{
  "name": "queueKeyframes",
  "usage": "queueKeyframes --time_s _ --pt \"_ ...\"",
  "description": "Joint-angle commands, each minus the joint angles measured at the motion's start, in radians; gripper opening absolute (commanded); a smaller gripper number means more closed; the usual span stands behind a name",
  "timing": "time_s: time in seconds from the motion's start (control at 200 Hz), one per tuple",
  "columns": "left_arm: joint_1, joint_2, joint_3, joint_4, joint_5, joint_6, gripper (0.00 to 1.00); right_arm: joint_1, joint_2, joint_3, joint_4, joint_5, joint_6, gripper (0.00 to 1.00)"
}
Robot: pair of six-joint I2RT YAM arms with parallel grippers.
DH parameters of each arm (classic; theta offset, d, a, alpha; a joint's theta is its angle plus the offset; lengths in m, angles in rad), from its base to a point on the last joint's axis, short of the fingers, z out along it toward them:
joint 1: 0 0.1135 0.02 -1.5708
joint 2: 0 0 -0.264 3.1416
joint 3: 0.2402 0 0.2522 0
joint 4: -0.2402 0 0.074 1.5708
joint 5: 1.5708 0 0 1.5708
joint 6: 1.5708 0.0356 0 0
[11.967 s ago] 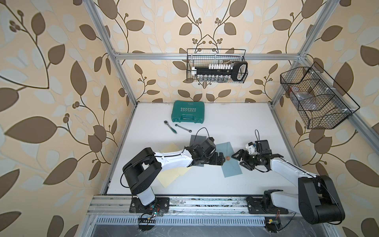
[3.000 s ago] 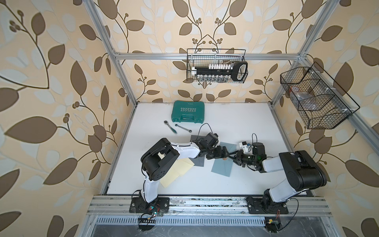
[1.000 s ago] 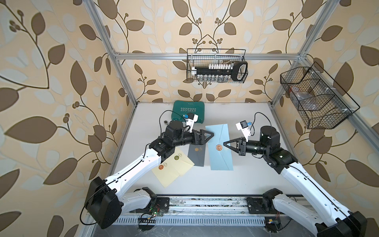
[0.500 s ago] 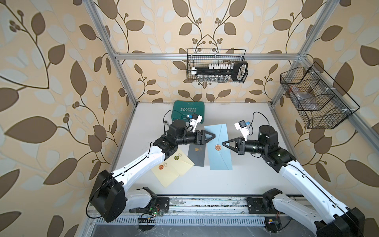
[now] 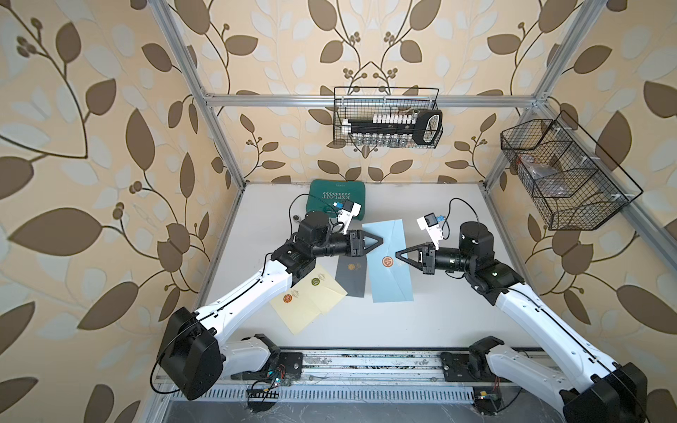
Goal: Open the envelope
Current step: Pick up the envelope from the center of the board.
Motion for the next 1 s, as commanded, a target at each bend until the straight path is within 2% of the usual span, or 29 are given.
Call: queueKeyframes --time_s 0.0,0.295,0.44,0.675,0.73,0.785,0.86,0.94,0.995 --pt "-0.003 -0.062 0.043 0.030 0.031 0.020 0.42 -0.011 0.020 0.037 0.062 -0.044 0.024 0.00" --pt "-0.001 -0.128 0.092 -0.049 0.009 0.084 0.34 -0.025 0.091 0.092 0.090 -0.085 0.036 0.00" --pt "-0.001 -0.149 0.090 -0.077 -0.004 0.101 0.25 -0.023 0.115 0.106 0.116 -0.107 0.057 0.00" --pt "-0.001 -0.164 0.079 -0.103 -0.040 0.115 0.16 -0.022 0.115 0.110 0.140 -0.128 0.071 0.02" --pt "0.000 -0.166 0.080 -0.113 -0.051 0.122 0.12 -0.021 0.115 0.111 0.139 -0.132 0.072 0.03" --pt "-0.001 -0.169 0.080 -0.124 -0.065 0.130 0.07 -0.021 0.114 0.111 0.132 -0.127 0.069 0.06" --pt "-0.001 -0.173 0.079 -0.132 -0.080 0.139 0.00 -0.022 0.110 0.112 0.116 -0.116 0.062 0.15" --pt "0.000 -0.180 0.080 -0.150 -0.094 0.160 0.00 -0.021 0.098 0.117 0.082 -0.095 0.047 0.22" --pt "0.000 -0.184 0.082 -0.174 -0.103 0.179 0.00 -0.021 0.085 0.121 0.050 -0.076 0.031 0.34"
